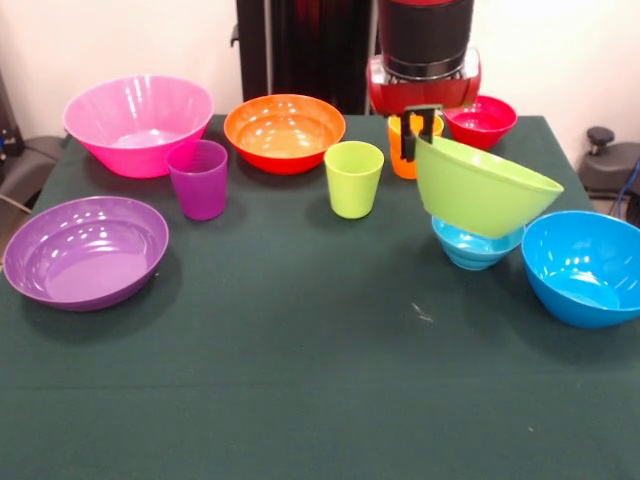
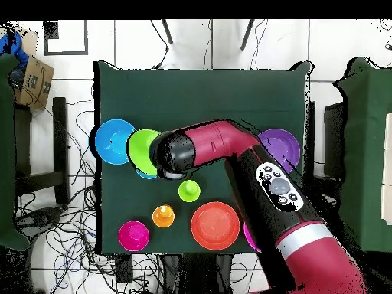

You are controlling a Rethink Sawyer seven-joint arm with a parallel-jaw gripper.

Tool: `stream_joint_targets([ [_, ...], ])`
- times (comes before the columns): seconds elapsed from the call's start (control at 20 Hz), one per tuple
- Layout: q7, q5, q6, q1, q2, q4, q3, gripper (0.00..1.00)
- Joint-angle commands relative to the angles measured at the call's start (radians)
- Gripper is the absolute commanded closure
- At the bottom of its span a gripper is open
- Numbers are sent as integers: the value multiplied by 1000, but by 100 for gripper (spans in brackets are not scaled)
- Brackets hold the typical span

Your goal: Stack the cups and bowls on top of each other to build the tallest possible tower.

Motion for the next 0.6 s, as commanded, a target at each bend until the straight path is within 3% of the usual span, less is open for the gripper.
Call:
stream_joint_targets([
  [0.05, -357, -77, 89, -41, 68, -87, 54, 100],
  [0.6, -433, -77, 123, -100, 82, -99, 70, 100],
])
